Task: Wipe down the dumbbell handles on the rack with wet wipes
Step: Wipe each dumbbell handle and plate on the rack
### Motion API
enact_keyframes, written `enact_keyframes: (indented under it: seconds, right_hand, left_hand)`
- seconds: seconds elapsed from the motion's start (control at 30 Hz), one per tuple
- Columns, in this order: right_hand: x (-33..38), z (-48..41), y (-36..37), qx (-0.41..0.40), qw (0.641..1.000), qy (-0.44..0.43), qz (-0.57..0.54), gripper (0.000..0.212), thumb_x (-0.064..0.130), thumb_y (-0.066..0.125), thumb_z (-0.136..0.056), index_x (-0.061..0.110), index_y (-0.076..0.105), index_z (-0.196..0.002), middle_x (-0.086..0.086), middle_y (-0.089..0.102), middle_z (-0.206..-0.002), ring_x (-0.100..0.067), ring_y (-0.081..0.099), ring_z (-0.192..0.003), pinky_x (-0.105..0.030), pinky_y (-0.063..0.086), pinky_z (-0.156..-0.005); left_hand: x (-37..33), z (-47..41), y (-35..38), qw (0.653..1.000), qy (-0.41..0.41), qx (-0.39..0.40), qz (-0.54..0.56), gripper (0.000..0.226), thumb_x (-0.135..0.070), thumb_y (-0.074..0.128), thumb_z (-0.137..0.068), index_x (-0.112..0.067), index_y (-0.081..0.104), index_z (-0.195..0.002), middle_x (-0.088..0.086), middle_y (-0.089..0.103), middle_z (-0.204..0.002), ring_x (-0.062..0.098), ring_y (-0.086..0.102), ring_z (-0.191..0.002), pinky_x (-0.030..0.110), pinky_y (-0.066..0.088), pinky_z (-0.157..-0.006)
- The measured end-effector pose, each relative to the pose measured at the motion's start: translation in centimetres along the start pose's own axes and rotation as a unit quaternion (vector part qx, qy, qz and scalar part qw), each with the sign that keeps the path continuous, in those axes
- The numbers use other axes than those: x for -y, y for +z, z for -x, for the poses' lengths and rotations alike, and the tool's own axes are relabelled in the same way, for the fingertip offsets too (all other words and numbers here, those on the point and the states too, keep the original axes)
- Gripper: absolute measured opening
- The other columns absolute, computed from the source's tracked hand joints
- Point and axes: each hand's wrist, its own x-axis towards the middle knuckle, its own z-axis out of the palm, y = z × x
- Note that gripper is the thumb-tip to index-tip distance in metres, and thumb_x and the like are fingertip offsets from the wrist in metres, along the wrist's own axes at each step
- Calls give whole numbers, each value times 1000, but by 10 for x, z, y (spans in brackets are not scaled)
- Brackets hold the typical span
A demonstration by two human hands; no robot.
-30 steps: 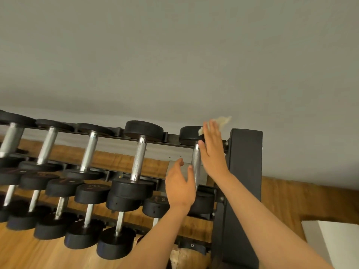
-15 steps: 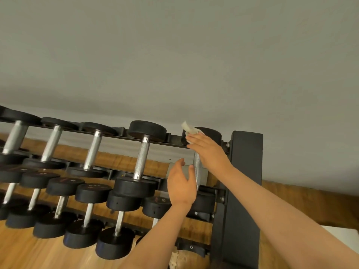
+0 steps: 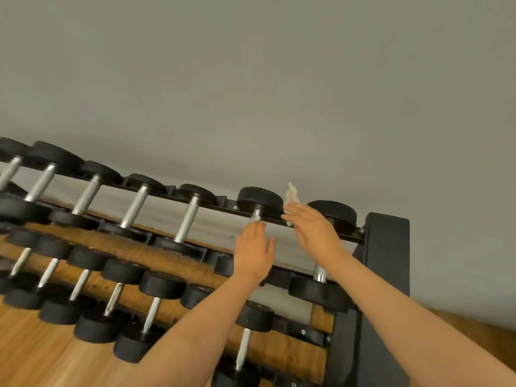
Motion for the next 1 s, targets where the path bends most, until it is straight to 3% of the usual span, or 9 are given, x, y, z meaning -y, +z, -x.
enact_keyframes:
  seconds: [0.17,0.33,0.53,0.63,0.8,0.93,1.0]
  right_hand:
    - [72,-46,46,-3,999,-45,-10,42,-9,86,-59,3,75,-98,-15,71,-110,-30,69,-102,-44,42,-97]
    - [137,-76,76,32,998,-47,3,39,2,86,-67,10,74,-104,-8,72,-110,-24,69,-102,-31,48,-91]
    - [179,-87,88,80,994,-70,36,46,11,88,-66,19,72,-108,-1,71,-112,-17,68,-103,-26,51,-87]
    - [190,-84,94,86,992,-85,24,45,11,87,-67,20,72,-108,0,70,-111,-16,67,-102,-26,51,-87]
    - [234,-67,106,88,992,-87,-29,32,9,77,-78,15,71,-109,-3,69,-111,-22,65,-105,-36,51,-92]
    - [277,-69,127,86,992,-72,-59,29,8,74,-82,17,70,-110,-1,68,-113,-19,64,-106,-37,51,-93]
    - [299,-72,142,82,992,-81,-59,32,7,77,-79,18,71,-109,0,69,-112,-17,65,-105,-35,51,-91]
  left_hand:
    - [90,-5,-79,989,54,-10,-138,53,-33,42,-103,-8,35,-148,9,39,-152,23,33,-142,36,24,-120]
    - [148,2,-143,954,149,-32,-258,37,-26,56,-94,-13,57,-128,8,64,-124,26,60,-115,41,47,-98]
    - [174,30,-183,951,99,-74,-284,33,-24,69,-85,-13,65,-116,5,68,-110,26,65,-103,42,53,-88]
    - [183,53,-192,957,51,-79,-276,34,-30,62,-91,-13,64,-121,3,68,-115,24,64,-109,42,51,-92]
    - [195,94,-217,955,22,-64,-288,45,-39,35,-95,-16,67,-116,0,72,-105,21,66,-99,38,52,-83]
    - [228,120,-234,960,6,-42,-275,46,-38,34,-101,-18,53,-137,-1,65,-125,20,57,-120,39,41,-102]
    - [252,129,-242,959,-3,-29,-281,53,-43,23,-101,-21,46,-143,-3,60,-133,19,50,-127,37,35,-108]
